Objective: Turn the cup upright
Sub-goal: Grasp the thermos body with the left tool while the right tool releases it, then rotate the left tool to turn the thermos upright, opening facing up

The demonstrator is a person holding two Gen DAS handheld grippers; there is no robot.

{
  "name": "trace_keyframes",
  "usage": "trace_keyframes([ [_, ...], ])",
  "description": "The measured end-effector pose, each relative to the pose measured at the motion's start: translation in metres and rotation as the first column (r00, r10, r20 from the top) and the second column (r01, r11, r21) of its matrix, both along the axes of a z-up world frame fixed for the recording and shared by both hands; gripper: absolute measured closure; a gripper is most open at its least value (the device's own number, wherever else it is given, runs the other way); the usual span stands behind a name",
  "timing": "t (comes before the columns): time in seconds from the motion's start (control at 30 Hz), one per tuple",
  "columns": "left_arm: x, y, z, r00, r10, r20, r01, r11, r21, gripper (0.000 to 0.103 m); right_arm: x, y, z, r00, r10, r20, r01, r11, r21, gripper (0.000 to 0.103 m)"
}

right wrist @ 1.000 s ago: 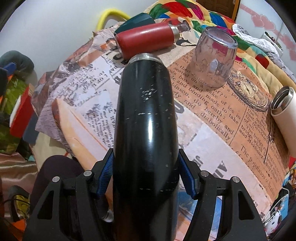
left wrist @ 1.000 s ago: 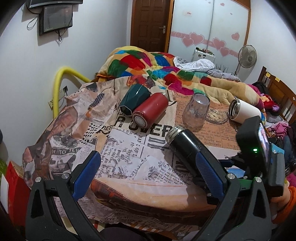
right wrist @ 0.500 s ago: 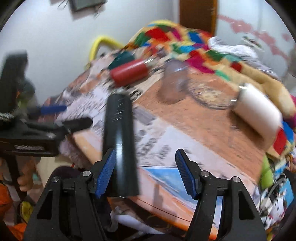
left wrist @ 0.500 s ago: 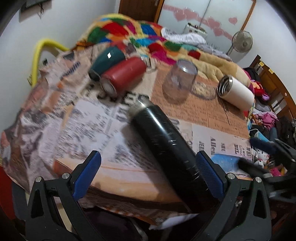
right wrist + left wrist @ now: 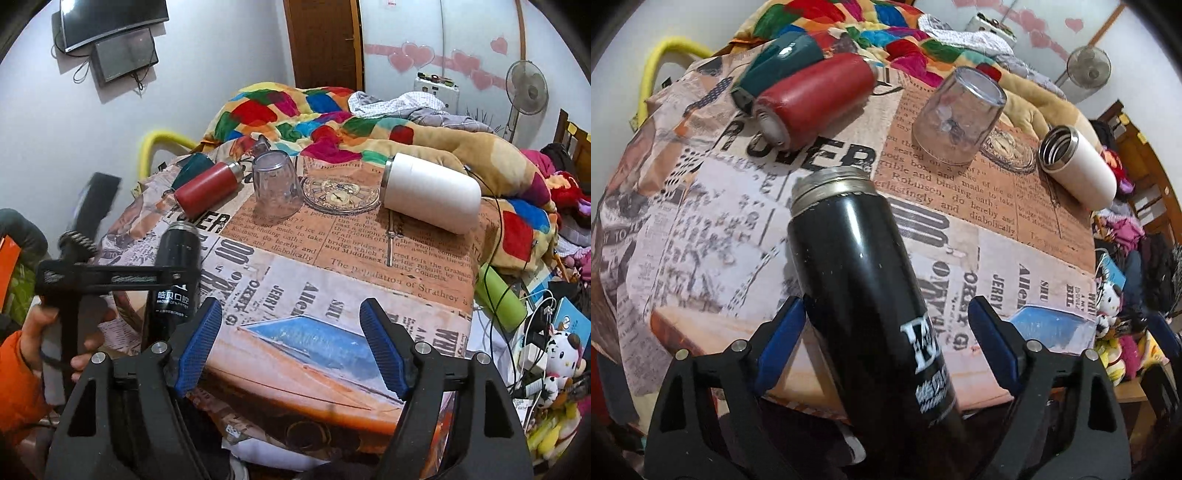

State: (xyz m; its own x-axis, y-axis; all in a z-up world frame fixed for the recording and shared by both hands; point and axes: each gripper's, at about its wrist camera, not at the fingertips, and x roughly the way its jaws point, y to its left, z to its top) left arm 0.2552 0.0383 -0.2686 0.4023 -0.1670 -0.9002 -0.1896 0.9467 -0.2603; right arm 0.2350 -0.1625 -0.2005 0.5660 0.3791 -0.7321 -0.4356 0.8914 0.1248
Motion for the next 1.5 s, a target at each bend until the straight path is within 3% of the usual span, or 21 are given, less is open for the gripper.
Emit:
trace_keyframes([
  [0.13, 0.015, -0.013, -0.007, 0.998, -0.055, -0.036, 0.056, 0.998, 0.037, 0.018, -0.005, 0.002, 0.000, 1.000, 0.005, 0.008, -0.005, 1.000, 0.002, 0.029],
  [0.27, 0.024, -0.023, -0.017, 0.992, -0.101, -0.072, 0.105, 0.992, 0.063, 0.038, -0.011, 0.002, 0.001, 1.000, 0.008, 0.005, -0.008, 1.000, 0.009, 0.029],
  [0.43, 0.022, -0.028, -0.016, 0.990, -0.127, -0.058, 0.131, 0.989, 0.068, 0.039, -0.014, 0.001, 0.004, 1.000, 0.005, 0.004, -0.005, 1.000, 0.015, 0.029],
  [0.67, -0.008, -0.040, 0.033, 0.980, -0.182, 0.085, 0.166, 0.972, 0.164, 0.039, -0.016, 0.001, 0.009, 1.000, 0.005, 0.011, -0.005, 1.000, 0.014, 0.029],
  [0.87, -0.040, -0.052, 0.088, 0.939, -0.246, 0.240, 0.180, 0.947, 0.266, 0.039, -0.016, -0.002, 0.013, 1.000, -0.008, 0.023, 0.007, 0.999, 0.031, 0.029],
  [1.0, -0.040, -0.057, 0.113, 0.916, -0.254, 0.310, 0.163, 0.943, 0.290, 0.039, -0.011, -0.005, 0.010, 1.000, -0.028, 0.010, 0.028, 0.999, 0.037, 0.029],
  [1.3, 0.006, -0.076, 0.134, 0.883, -0.276, 0.379, 0.145, 0.930, 0.338, 0.039, -0.003, -0.018, 0.012, 0.998, -0.068, 0.012, 0.067, 0.997, 0.047, 0.029],
  [1.5, 0.029, -0.084, 0.121, 0.890, -0.279, 0.361, 0.166, 0.935, 0.312, 0.039, 0.003, -0.028, 0.008, 0.995, -0.095, -0.001, 0.095, 0.994, 0.061, 0.029],
])
